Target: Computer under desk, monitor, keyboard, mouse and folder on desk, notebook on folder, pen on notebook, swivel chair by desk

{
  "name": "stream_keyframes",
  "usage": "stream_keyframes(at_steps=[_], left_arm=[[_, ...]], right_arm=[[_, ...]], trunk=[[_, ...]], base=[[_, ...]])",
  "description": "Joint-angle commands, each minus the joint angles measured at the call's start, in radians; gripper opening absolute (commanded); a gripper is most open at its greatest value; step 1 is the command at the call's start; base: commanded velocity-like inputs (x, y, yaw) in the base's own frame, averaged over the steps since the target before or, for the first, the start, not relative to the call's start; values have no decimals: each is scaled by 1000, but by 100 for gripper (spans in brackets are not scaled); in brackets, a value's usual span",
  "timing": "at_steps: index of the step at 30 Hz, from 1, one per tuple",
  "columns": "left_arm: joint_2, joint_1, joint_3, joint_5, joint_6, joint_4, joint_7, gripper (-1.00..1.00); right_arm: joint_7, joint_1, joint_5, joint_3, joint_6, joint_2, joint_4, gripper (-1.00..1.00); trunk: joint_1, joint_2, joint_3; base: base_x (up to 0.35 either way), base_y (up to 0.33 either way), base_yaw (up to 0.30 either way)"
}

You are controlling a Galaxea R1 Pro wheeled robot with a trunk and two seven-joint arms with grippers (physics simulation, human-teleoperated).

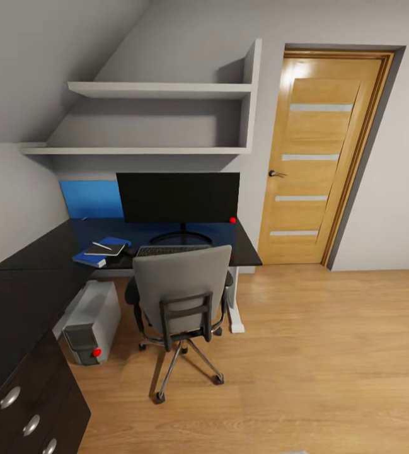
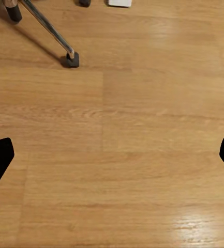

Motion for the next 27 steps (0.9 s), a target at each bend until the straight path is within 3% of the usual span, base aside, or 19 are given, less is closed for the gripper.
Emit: stream_keyframes(at_steps=[1,16,27], left_arm=[[0,0,-8,1,-1,0,8,100],[7,0,-4,3,-1,0,7,100],[5,5,-6,1,11,0,2,100]], right_arm=[[-4,-1,-6,9,-4,0,2,100],[-4,-1,-6,9,-4,0,2,100],[-4,-1,-6,9,-4,0,2,100]], trunk=[[-4,7,2],[-61,112,49],[-61,112,49]], base=[[0,0,0],[0,0,0],[0,0,0]])
